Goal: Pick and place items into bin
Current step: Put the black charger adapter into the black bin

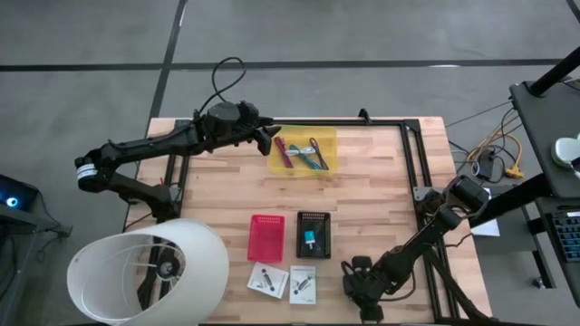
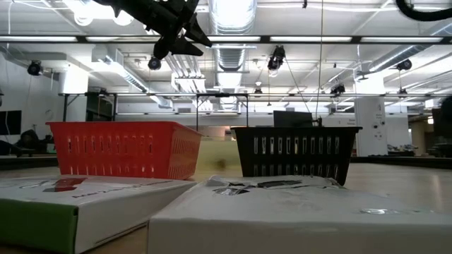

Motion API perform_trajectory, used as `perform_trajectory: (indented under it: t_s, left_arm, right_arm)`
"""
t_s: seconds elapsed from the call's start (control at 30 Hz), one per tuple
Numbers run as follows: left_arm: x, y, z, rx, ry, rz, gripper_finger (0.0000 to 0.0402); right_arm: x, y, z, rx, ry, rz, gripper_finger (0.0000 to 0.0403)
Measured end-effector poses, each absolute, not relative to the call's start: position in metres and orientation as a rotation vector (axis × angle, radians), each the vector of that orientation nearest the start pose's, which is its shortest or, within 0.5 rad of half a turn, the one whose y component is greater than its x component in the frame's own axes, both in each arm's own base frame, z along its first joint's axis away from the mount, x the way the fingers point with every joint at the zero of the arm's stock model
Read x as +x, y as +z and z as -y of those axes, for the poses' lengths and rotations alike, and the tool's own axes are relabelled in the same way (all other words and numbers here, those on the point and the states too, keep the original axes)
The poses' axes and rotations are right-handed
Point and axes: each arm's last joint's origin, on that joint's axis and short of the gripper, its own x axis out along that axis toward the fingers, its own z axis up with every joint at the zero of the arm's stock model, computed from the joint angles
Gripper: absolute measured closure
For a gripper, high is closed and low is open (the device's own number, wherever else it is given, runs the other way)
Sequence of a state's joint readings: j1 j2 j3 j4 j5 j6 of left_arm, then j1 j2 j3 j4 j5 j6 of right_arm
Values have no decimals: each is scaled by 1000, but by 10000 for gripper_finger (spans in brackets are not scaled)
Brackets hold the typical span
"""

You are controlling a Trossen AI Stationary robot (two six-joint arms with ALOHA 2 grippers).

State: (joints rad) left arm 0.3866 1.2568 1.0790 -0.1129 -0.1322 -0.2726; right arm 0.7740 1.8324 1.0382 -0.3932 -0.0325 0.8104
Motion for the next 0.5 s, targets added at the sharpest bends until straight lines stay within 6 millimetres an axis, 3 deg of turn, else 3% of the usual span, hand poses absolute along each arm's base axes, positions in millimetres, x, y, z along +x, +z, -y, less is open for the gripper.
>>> perform_trajectory:
  t_s: [0.27,0.4,0.5]
  left_arm:
    - [260,343,-110,-303,552,-220,219]
    - [260,343,-110,-304,552,-219,219]
    - [260,343,-110,-306,553,-218,219]
  right_arm:
    - [246,176,-194,125,-88,-1166,263]
    - [252,205,-169,112,-114,-1033,263]
    - [257,214,-149,115,-119,-969,263]
